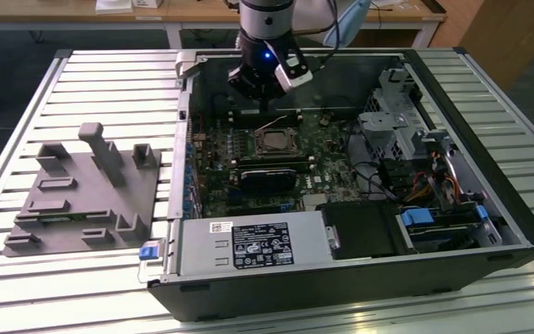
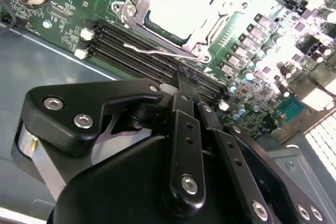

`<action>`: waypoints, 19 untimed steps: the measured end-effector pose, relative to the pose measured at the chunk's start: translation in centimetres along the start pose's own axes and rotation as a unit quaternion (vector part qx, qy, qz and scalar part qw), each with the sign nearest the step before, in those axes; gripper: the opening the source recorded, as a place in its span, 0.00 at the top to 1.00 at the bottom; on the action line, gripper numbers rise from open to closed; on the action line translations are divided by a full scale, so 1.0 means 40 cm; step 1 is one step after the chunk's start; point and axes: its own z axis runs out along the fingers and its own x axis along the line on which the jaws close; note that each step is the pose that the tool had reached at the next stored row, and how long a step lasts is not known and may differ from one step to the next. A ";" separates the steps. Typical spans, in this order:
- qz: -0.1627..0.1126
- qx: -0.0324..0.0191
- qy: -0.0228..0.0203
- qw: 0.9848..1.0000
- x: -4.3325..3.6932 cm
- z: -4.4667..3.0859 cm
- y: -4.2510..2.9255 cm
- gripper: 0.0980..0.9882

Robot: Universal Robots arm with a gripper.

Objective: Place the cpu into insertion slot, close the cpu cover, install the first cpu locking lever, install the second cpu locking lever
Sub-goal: 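Install the first cpu locking lever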

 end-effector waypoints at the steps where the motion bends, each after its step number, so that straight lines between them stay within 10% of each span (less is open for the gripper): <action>1: 0.000 0.000 0.000 1.000 -0.001 0.001 0.000 0.99; 19: -0.002 0.000 0.000 1.000 -0.003 0.014 -0.001 0.99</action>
